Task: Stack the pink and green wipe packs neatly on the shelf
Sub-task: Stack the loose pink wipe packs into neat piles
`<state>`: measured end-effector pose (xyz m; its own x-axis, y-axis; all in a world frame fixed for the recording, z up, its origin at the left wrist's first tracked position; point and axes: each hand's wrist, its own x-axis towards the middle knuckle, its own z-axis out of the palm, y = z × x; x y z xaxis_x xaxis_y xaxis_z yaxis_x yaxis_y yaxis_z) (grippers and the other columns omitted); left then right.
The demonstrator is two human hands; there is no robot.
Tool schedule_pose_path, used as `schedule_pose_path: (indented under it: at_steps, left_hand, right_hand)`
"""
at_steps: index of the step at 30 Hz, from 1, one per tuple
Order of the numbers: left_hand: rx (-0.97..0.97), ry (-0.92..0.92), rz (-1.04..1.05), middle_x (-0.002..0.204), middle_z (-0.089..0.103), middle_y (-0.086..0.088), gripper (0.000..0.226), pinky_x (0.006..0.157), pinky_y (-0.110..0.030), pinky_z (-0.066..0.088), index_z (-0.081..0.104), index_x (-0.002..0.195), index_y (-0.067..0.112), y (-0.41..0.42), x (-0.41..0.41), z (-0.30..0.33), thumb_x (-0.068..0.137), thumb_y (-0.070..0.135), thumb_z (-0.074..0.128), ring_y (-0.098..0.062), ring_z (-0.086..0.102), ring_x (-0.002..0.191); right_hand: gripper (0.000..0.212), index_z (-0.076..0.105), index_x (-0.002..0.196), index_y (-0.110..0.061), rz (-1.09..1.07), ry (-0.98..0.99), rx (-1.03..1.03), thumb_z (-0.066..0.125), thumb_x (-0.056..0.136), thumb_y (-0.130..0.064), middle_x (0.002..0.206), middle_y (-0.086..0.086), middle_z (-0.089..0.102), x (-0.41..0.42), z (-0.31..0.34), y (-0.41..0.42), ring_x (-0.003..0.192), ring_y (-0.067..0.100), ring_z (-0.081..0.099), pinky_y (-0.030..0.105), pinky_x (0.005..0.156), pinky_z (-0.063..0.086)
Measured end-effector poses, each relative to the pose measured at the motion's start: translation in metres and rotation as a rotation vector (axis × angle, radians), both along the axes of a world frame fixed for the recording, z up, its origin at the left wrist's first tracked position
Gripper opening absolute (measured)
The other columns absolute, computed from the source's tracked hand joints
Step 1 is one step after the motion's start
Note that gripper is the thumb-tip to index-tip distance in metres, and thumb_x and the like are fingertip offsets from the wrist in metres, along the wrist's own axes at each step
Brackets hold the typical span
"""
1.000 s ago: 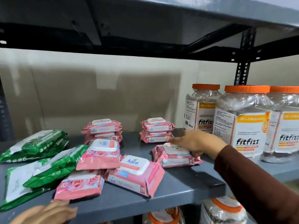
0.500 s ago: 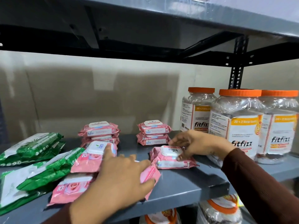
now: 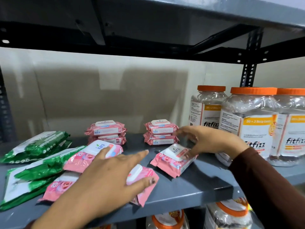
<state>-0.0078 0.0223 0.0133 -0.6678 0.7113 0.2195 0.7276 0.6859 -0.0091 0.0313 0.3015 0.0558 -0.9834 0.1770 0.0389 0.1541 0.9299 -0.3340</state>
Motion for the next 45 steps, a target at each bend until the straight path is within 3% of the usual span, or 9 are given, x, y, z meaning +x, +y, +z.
schedule_pose_path:
  at_steps: [3, 10, 23, 29, 34, 37, 40, 43, 45]
  left_hand:
    - [0.187, -0.013, -0.032, 0.150, 0.042, 0.033, 0.077, 0.120, -0.027, 0.022, 0.035, 0.145, 0.057, -0.019, -0.013, 0.007, 0.075, 0.086, 0.023, -0.003, 0.036, 0.144]
    - [0.251, 0.071, 0.266, 0.140, 0.062, 0.013, 0.088, 0.094, -0.032, 0.050, 0.048, 0.141, 0.047, -0.050, -0.046, 0.016, 0.062, 0.085, 0.033, -0.019, 0.062, 0.122]
    - [0.251, -0.077, 0.547, 0.084, 0.061, 0.001, 0.059, 0.097, -0.046, 0.046, 0.056, 0.079, 0.022, -0.041, -0.037, 0.014, 0.061, 0.078, 0.051, -0.028, 0.056, 0.086]
    - [0.500, -0.181, 0.478, 0.094, 0.074, -0.002, 0.068, 0.090, -0.042, 0.050, 0.071, 0.093, 0.022, -0.045, -0.025, 0.029, 0.047, 0.069, 0.051, -0.029, 0.065, 0.095]
    - [0.760, -0.299, 0.326, 0.112, 0.067, 0.003, 0.071, 0.073, -0.033, 0.046, 0.055, 0.124, 0.038, -0.022, -0.011, 0.058, 0.059, 0.066, 0.060, -0.018, 0.064, 0.092]
    - [0.880, -0.404, 0.236, 0.108, 0.069, -0.002, 0.067, 0.066, -0.028, 0.051, 0.062, 0.116, 0.022, 0.023, -0.014, 0.073, 0.069, 0.071, 0.059, -0.012, 0.065, 0.078]
    - [0.956, -0.625, 0.061, 0.097, 0.078, -0.018, 0.087, 0.087, -0.044, 0.058, 0.075, 0.097, 0.007, 0.061, -0.022, 0.075, 0.066, 0.083, 0.045, -0.033, 0.074, 0.085]
    - [1.138, -0.882, -0.073, 0.090, 0.070, -0.023, 0.049, 0.091, -0.047, 0.056, 0.071, 0.106, -0.010, 0.082, -0.033, 0.066, 0.095, 0.035, 0.057, -0.039, 0.071, 0.082]
    - [1.057, -0.771, -0.089, 0.082, 0.069, -0.015, 0.023, 0.075, -0.035, 0.056, 0.073, 0.106, -0.008, 0.090, -0.038, 0.057, 0.092, 0.008, 0.065, -0.023, 0.066, 0.070]
  right_hand:
    - [0.068, 0.058, 0.135, -0.035, 0.087, -0.039, -0.233, 0.083, 0.075, -0.012, 0.135, -0.012, 0.061, -0.003, -0.017, 0.005, 0.124, 0.007, 0.056, 0.033, 0.112, 0.041]
    - [0.049, 0.070, 0.108, -0.038, -0.119, 0.182, -0.096, 0.084, 0.064, -0.055, 0.111, -0.013, 0.063, -0.004, -0.039, -0.012, 0.099, 0.008, 0.058, 0.032, 0.090, 0.048]
    - [0.064, 0.066, 0.126, -0.029, -0.198, 0.354, -0.165, 0.079, 0.069, -0.056, 0.132, -0.005, 0.065, 0.000, -0.072, -0.026, 0.100, 0.009, 0.053, 0.028, 0.085, 0.044]
    - [0.060, 0.063, 0.131, -0.029, -0.173, 0.351, -0.180, 0.078, 0.076, -0.049, 0.134, -0.008, 0.063, 0.009, -0.071, -0.032, 0.107, 0.006, 0.056, 0.026, 0.090, 0.047]
    - [0.031, 0.073, 0.110, -0.030, 0.032, 0.689, -0.666, 0.079, 0.081, -0.022, 0.113, -0.007, 0.077, 0.025, -0.066, -0.037, 0.104, 0.010, 0.072, 0.028, 0.085, 0.059]
    - [0.062, 0.063, 0.131, -0.027, 0.410, 0.580, -0.995, 0.082, 0.073, -0.017, 0.132, -0.006, 0.068, 0.030, -0.051, -0.059, 0.120, 0.012, 0.065, 0.023, 0.091, 0.056]
    - [0.091, 0.048, 0.139, -0.048, 0.552, 0.572, -1.129, 0.092, 0.063, -0.021, 0.143, -0.004, 0.060, 0.023, -0.045, -0.065, 0.130, 0.014, 0.057, 0.030, 0.100, 0.052]
    - [0.077, 0.065, 0.121, -0.042, 0.458, 0.709, -1.345, 0.097, 0.053, -0.027, 0.115, 0.006, 0.076, 0.022, -0.040, -0.057, 0.107, 0.019, 0.072, 0.036, 0.092, 0.058]
    - [0.066, 0.065, 0.122, -0.023, 0.379, 0.747, -1.431, 0.091, 0.062, -0.028, 0.109, 0.014, 0.076, 0.023, -0.041, -0.051, 0.095, 0.025, 0.076, 0.035, 0.082, 0.061]
